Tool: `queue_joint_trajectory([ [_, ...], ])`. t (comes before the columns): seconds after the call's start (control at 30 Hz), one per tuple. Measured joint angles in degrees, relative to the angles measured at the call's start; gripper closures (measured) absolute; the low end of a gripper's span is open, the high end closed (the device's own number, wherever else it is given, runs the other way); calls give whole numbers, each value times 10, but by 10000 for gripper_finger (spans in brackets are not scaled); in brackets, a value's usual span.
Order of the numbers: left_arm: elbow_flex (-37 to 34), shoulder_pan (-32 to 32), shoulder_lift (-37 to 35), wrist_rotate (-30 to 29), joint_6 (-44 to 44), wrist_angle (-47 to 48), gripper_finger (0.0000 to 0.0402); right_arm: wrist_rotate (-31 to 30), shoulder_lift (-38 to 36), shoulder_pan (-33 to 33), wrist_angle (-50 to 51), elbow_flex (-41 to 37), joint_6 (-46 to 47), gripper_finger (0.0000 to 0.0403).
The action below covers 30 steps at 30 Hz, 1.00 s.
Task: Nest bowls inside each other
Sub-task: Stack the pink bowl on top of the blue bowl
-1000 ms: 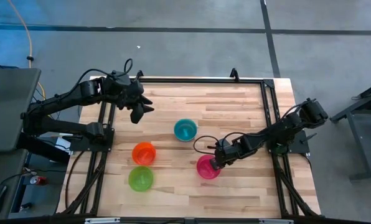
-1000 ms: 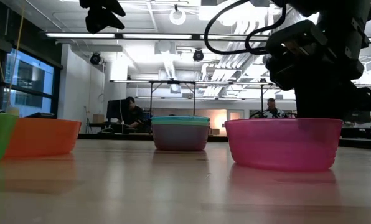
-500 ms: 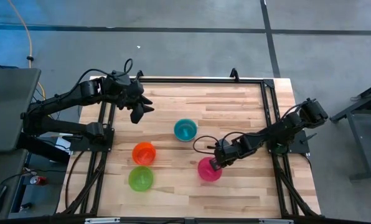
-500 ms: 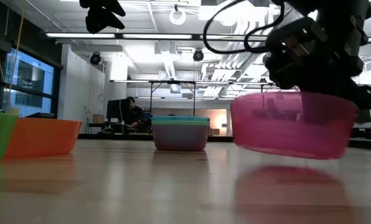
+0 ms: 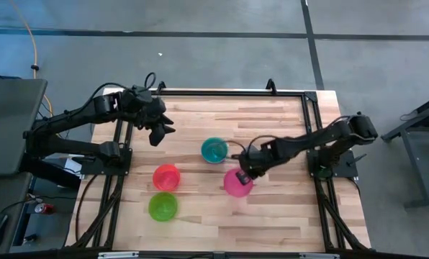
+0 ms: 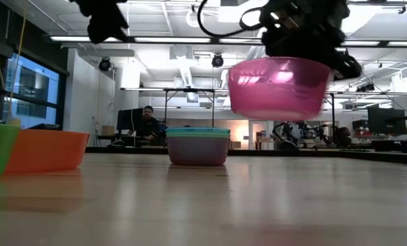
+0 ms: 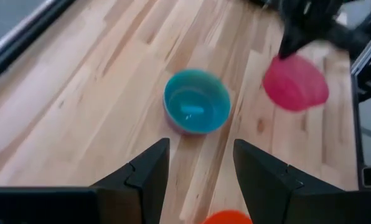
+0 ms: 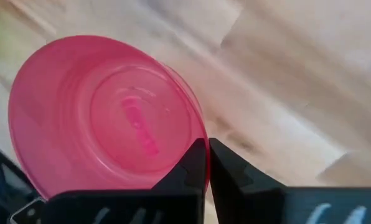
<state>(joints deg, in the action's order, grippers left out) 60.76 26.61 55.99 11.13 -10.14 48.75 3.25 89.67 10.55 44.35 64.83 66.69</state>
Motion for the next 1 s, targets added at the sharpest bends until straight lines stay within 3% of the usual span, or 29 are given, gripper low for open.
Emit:
queue_joint_trajectory([
  [0.27, -102, 0, -74, -3, -31, -18, 234, -22, 0, -91, 56, 83, -83, 403],
  [0.53, -176, 0, -173, 2, -81, -36, 234, -16, 0, -168, 49, 102, -125, 403],
  [1.0, -247, -1, -256, 18, -137, -36, 234, 33, 86, -196, -52, 102, -147, 403],
])
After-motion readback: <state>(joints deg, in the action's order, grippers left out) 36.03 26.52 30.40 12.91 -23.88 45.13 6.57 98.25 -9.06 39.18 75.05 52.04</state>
